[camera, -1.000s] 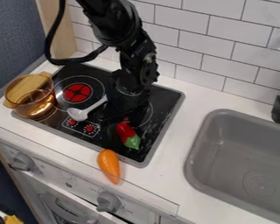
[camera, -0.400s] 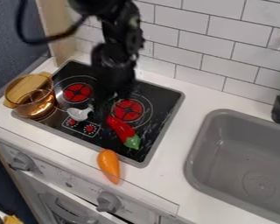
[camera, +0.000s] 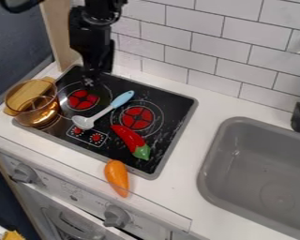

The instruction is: Place the red pepper in between the right heater and the yellow thing

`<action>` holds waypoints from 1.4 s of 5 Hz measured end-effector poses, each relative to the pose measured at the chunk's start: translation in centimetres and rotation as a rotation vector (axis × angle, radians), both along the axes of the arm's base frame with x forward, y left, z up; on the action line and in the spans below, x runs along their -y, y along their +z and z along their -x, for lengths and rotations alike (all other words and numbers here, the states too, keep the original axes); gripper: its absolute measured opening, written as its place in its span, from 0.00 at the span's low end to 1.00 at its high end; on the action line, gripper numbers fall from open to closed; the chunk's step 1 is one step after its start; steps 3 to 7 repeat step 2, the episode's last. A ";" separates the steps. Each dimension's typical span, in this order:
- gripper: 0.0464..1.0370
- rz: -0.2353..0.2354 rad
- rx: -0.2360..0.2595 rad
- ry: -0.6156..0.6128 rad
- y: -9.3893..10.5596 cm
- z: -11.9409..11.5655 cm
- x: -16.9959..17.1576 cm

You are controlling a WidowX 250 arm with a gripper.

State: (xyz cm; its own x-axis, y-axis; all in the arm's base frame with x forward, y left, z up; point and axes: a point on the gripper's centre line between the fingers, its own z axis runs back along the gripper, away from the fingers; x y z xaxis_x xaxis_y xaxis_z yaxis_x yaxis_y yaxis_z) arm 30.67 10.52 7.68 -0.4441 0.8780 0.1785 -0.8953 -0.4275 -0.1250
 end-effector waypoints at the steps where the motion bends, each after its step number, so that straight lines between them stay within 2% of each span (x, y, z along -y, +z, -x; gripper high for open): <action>1: 0.96 0.012 0.098 0.233 2.2 0.6 -1.5; 7: 0.96 0.013 0.101 0.244 2.2 0.7 -1.6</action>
